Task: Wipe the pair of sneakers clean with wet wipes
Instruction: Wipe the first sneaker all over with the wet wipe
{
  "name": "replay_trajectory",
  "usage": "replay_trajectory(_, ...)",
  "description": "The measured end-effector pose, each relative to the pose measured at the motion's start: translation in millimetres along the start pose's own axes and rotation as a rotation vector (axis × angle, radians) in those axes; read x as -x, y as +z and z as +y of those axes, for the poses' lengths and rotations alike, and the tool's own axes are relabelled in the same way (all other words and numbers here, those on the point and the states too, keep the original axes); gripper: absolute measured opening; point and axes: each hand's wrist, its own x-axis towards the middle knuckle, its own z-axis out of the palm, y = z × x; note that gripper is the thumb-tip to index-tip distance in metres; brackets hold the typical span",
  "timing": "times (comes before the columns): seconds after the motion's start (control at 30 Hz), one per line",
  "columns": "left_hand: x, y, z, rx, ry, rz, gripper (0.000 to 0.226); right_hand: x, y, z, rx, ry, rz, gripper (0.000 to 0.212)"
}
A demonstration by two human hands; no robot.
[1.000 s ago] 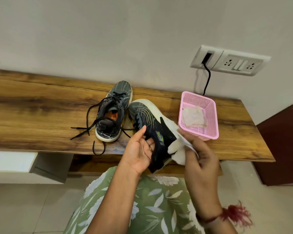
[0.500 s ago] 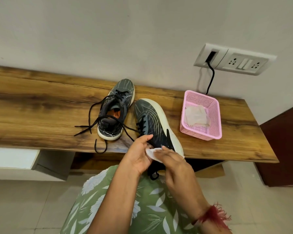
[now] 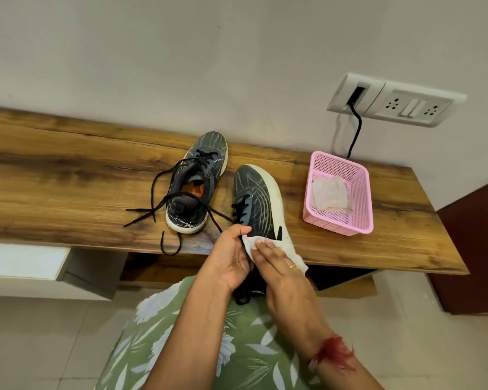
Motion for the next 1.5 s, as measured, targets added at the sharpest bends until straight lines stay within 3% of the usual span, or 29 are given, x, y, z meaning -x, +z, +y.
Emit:
replay_trajectory(0.17,1.6,2.9,-1.4,-0.007,0.032,-0.020,0.035,-8.6,1.1,16.7,0.014,0.059,0.037,0.055)
replay_trajectory(0.3,0.8,0.9,2.3,-0.030,0.033,0.015,0.034,-6.3,-0.6,13.3,0.021,-0.108,-0.019,0.058)
replay_trajectory(0.43,1.8,2.0,-0.1,-0.100,0.027,0.040,0.042,-14.5,-7.5,23.6,-0.036,0.048,0.042,0.056)
replay_trajectory(0.57,1.1,1.4,4.2,-0.001,0.055,0.082,0.033,-2.6,-2.8,14.0,0.043,-0.208,-0.106,0.059)
replay_trajectory(0.7,1.0,2.9,3.6,-0.073,0.069,0.046,0.045,-12.9,-7.3,25.5,-0.029,-0.009,0.007,0.055)
replay_trajectory(0.87,0.0,-1.3,7.3,-0.030,0.071,0.036,0.037,-5.8,-2.6,14.0,0.109,-0.285,-0.096,0.061)
replay_trajectory(1.0,0.5,1.1,1.2,-0.090,0.045,0.048,0.046,-18.0,-3.5,29.5,-0.021,-0.011,0.022,0.056)
replay_trajectory(1.17,2.3,-1.7,10.0,-0.034,-0.039,0.071,0.035,-2.1,1.7,15.2,0.077,-0.232,-0.111,0.067)
replay_trajectory(1.33,5.0,-0.8,8.9,-0.079,-0.033,0.044,0.041,-15.1,0.8,19.4,-0.027,0.011,0.029,0.058)
replay_trajectory(1.5,3.9,-6.4,12.5,-0.096,0.009,0.083,0.040,-11.4,2.0,15.0,0.050,-0.198,-0.059,0.061)
